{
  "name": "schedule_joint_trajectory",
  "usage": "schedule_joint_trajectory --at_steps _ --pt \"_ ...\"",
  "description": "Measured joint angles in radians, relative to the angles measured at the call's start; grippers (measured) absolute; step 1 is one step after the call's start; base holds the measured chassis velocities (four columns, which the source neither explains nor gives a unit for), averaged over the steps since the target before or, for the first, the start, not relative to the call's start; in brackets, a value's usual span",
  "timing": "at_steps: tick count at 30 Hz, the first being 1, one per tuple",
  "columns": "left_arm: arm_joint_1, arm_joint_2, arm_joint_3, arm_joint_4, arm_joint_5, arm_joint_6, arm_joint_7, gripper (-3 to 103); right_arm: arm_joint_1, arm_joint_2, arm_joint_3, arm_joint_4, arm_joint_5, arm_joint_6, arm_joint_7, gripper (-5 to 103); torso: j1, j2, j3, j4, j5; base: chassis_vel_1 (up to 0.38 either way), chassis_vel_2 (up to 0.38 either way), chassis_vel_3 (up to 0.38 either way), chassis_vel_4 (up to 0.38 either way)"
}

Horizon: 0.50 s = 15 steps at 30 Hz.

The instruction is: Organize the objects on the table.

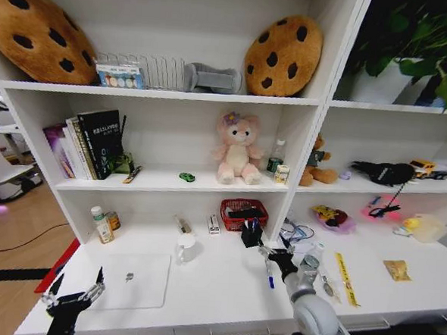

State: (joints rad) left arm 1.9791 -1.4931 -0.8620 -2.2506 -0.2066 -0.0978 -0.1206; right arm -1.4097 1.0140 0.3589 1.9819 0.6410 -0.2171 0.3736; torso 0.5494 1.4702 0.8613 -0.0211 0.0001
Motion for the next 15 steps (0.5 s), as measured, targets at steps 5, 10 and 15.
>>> schedule_joint_trajectory --at_steps 5,10,15 --pt "-0.004 -0.007 0.007 0.002 0.007 -0.004 0.001 99 0.049 0.001 -0.039 -0.043 0.120 -0.104 0.091 100 0.000 0.000 0.000 0.0000 -0.0001 0.000 0.000 0.000 0.000" --pt "-0.005 -0.009 0.006 0.002 0.006 -0.005 0.001 99 0.126 -0.012 -0.084 -0.098 0.144 -0.148 0.105 100 0.000 0.000 0.000 0.0000 -0.0001 0.000 0.000 0.000 0.000" --pt "-0.009 -0.008 0.003 0.008 0.001 -0.005 0.001 99 0.168 -0.022 -0.109 -0.113 0.176 -0.177 0.121 100 0.000 0.000 0.000 0.0001 -0.0001 0.000 0.000 0.000 0.000"
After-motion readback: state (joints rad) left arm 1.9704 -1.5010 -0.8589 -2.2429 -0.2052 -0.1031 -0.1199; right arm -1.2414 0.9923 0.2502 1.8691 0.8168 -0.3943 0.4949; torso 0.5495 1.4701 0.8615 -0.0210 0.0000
